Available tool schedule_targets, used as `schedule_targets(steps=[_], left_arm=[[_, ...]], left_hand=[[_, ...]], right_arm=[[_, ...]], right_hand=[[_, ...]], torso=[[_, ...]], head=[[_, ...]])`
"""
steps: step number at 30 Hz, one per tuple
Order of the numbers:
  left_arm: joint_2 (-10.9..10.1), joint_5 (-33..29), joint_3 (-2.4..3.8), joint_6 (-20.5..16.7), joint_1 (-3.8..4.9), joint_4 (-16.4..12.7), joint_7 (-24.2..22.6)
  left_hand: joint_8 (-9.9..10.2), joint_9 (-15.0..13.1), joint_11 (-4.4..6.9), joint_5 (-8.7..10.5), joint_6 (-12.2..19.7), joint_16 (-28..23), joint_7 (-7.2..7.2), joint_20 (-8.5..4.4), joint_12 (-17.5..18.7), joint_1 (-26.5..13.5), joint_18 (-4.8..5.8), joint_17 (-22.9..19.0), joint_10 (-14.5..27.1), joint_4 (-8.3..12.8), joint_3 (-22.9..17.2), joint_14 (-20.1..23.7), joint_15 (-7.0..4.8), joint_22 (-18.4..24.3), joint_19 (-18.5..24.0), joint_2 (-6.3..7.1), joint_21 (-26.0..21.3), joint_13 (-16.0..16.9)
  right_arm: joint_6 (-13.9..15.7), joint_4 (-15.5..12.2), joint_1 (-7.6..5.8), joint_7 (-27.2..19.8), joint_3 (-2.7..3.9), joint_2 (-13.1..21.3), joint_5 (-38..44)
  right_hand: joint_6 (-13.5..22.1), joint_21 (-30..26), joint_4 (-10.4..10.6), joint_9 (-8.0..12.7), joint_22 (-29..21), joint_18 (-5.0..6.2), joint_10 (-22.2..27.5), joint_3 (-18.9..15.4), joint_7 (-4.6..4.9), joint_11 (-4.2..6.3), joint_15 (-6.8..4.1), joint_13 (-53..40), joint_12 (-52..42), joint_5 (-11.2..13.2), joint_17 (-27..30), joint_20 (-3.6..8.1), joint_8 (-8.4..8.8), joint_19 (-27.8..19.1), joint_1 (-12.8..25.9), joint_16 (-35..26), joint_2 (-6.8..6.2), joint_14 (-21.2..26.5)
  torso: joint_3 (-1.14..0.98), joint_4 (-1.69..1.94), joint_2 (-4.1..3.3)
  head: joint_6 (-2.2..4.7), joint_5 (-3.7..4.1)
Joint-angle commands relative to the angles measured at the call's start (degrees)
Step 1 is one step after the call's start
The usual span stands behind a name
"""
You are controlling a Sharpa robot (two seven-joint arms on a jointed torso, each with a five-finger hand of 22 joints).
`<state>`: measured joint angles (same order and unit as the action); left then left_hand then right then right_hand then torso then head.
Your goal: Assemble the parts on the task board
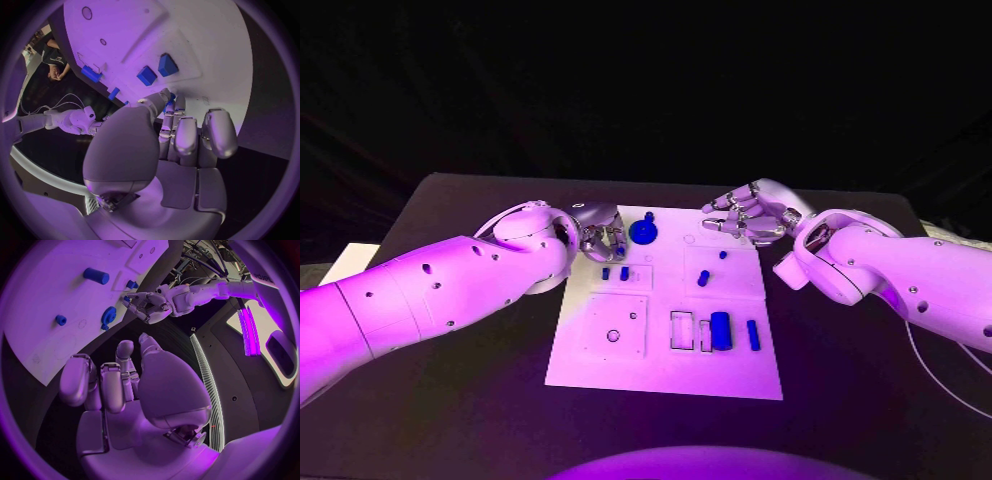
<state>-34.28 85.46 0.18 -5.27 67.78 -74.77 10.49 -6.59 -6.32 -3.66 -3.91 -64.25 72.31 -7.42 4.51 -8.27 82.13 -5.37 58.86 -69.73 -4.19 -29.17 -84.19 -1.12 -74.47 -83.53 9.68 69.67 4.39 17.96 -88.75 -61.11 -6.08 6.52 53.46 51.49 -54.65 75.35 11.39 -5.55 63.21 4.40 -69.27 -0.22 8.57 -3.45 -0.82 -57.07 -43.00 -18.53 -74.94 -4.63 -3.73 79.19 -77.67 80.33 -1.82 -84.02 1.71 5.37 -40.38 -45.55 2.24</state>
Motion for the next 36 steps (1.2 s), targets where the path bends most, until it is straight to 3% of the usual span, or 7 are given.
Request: schedule_targets(steps=[1,11,20,26,32,34,36], left_arm=[[0.1,1.3,-0.07,1.4,-0.11,0.3,0.5],[0.0,1.1,-0.08,1.2,-0.11,0.4,0.6],[-0.1,0.5,-0.08,0.8,-0.11,0.4,0.8],[-1.1,0.0,-0.07,0.7,-0.11,0.2,1.2],[-3.4,-2.6,-0.05,-1.5,-0.07,-1.0,-0.1],[-5.0,-7.9,-0.03,-4.3,0.00,-1.7,-2.6],[-5.9,-12.7,-0.03,-6.5,0.06,-2.1,-5.1]], left_hand=[[0.6,0.2,-0.19,0.24,0.2,0.3,-0.46,0.20,0.6,-0.8,0.69,-0.1,-0.1,0.1,-0.3,-0.5,0.10,0.1,0.1,-0.01,-0.4,0.0],[3.0,1.5,-1.04,0.21,3.4,0.3,-1.33,0.71,2.7,-1.8,0.66,-0.8,1.3,0.0,-0.7,-0.3,0.76,0.2,0.3,0.97,-0.8,-0.2],[3.2,2.5,-1.39,0.21,6.1,0.1,-1.62,1.05,3.7,-2.4,0.56,-1.6,1.9,-0.2,-0.9,-0.1,1.06,0.4,0.5,1.74,-1.3,-0.2],[3.2,2.7,-1.78,0.20,8.8,-0.1,-1.90,1.32,4.7,-2.5,0.33,-2.4,3.5,-0.1,-1.0,0.0,1.34,1.1,0.8,2.35,-2.5,-0.5],[2.8,2.5,-2.05,0.14,8.5,-0.2,-2.11,1.50,4.7,-1.9,0.15,-2.8,4.3,0.2,-1.4,0.2,1.53,1.7,1.1,2.10,-3.4,-0.5],[2.0,2.2,-2.05,0.13,6.6,-1.1,-2.24,1.55,4.3,-1.0,-0.31,-4.4,3.7,0.8,-2.5,0.7,1.52,3.2,1.8,1.53,-5.5,-0.4],[1.6,2.1,-1.93,0.13,5.7,-1.3,-2.25,1.53,3.9,-0.6,-0.42,-4.8,2.9,1.0,-3.0,0.9,1.46,3.5,2.0,1.24,-6.0,-0.2]], right_arm=[[-0.7,-0.1,0.05,-0.5,0.01,0.0,0.1],[-0.7,-0.1,0.05,-0.4,0.01,0.0,0.1],[-0.7,0.1,0.05,-0.2,0.01,0.1,0.1],[-0.8,0.7,0.05,1.2,0.01,0.2,1.5],[-0.8,1.6,0.05,4.5,0.01,0.7,10.0],[-1.2,1.8,0.05,6.5,0.02,1.0,16.7],[-1.6,1.7,0.05,7.6,0.03,1.2,21.2]], right_hand=[[-0.4,-0.3,0.1,-0.1,0.0,0.86,-0.2,-0.2,-0.18,0.26,-0.44,-0.1,-0.2,-0.4,-3.1,-0.01,-0.27,-0.2,0.1,-0.3,0.36,-3.1],[-0.4,-0.3,0.1,-0.1,0.0,0.86,-0.2,-0.2,-0.18,0.26,-0.44,-0.1,-0.2,-0.4,-3.1,-0.01,-0.27,-0.2,0.1,-0.3,0.36,-3.1],[-0.4,-0.4,0.1,-0.1,-0.3,0.91,0.0,-0.2,-0.18,0.26,-0.45,0.5,0.4,-0.4,-2.9,0.00,-0.26,-0.3,0.1,-0.5,0.34,-3.0],[-0.2,-3.7,-0.2,-0.1,-5.3,1.81,6.0,0.5,0.14,-0.04,-0.18,9.1,11.6,-0.2,-1.1,-0.23,-0.20,-2.5,-1.1,-2.5,0.44,-2.2],[-1.5,-3.9,-2.0,-0.3,-5.6,1.84,10.1,4.1,0.75,-0.89,0.23,19.5,22.6,2.7,-0.3,-0.41,-0.55,-1.9,-5.9,-3.3,0.40,-2.4],[-2.7,-3.8,-3.1,-0.4,-5.4,1.85,9.1,6.9,1.33,-1.14,0.64,25.7,27.5,3.7,0.3,-0.51,-0.62,-1.4,-8.0,-3.9,-0.55,-2.5],[-3.4,-3.8,-3.7,-0.5,-5.3,1.78,8.7,8.0,0.68,-1.04,0.59,27.6,29.0,3.9,0.7,-0.64,-0.72,-1.3,-8.9,-4.2,-1.08,-2.4]], torso=[[0.00,-0.03,0.01],[0.00,0.01,0.01],[0.02,-0.03,0.02],[0.03,-0.02,0.08],[0.06,-0.06,0.20],[0.05,0.04,0.20],[0.04,0.06,0.20]], head=[[0.02,0.02],[-0.07,0.08],[-0.16,0.16],[-0.13,0.31],[0.04,0.54],[0.25,0.74],[0.43,0.99]])
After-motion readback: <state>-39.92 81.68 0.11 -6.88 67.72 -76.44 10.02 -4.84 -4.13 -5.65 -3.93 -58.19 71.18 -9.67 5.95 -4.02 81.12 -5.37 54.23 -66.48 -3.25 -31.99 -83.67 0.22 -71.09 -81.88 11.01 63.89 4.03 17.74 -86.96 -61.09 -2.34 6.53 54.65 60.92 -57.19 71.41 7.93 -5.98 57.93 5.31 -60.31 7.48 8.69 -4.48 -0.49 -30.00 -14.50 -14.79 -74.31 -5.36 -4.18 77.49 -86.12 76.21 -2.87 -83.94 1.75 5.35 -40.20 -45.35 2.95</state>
